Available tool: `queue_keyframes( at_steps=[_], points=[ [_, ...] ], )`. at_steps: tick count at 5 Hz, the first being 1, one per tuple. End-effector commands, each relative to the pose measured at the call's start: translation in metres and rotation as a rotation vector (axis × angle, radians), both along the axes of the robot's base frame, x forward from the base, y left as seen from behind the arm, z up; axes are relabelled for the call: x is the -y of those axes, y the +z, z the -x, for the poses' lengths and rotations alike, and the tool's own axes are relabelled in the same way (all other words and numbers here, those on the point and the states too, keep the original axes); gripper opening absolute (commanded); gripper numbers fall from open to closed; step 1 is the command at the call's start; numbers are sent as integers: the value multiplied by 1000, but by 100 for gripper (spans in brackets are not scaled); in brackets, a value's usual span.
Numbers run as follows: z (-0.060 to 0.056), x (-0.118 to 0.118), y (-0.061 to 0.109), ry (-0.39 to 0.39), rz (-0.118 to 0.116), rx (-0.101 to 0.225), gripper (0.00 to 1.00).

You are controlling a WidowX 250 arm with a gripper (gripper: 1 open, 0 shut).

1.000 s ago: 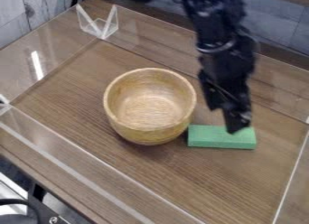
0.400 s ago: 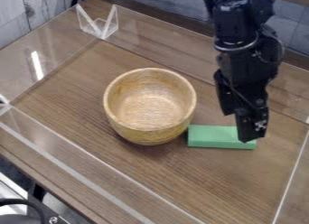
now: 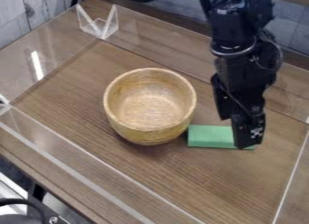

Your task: Move green stick from inside the wooden bowl to the table next to it

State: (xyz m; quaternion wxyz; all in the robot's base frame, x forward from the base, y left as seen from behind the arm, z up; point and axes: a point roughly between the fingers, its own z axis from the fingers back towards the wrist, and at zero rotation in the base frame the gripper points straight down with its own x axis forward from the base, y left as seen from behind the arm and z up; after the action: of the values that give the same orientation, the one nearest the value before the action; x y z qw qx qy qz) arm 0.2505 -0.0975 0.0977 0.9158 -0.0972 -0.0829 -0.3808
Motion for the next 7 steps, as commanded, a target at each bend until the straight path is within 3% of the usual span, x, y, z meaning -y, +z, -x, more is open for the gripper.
queue_keyframes(
  at_steps=[1, 2, 4, 7],
  points=[
    [-7, 2, 5, -15, 1, 27, 100],
    [-10, 2, 1, -22, -4, 23, 100],
    [-22, -23, -1, -79, -17, 17, 100],
    [-40, -18, -7, -165, -30, 30, 100]
  ],
)
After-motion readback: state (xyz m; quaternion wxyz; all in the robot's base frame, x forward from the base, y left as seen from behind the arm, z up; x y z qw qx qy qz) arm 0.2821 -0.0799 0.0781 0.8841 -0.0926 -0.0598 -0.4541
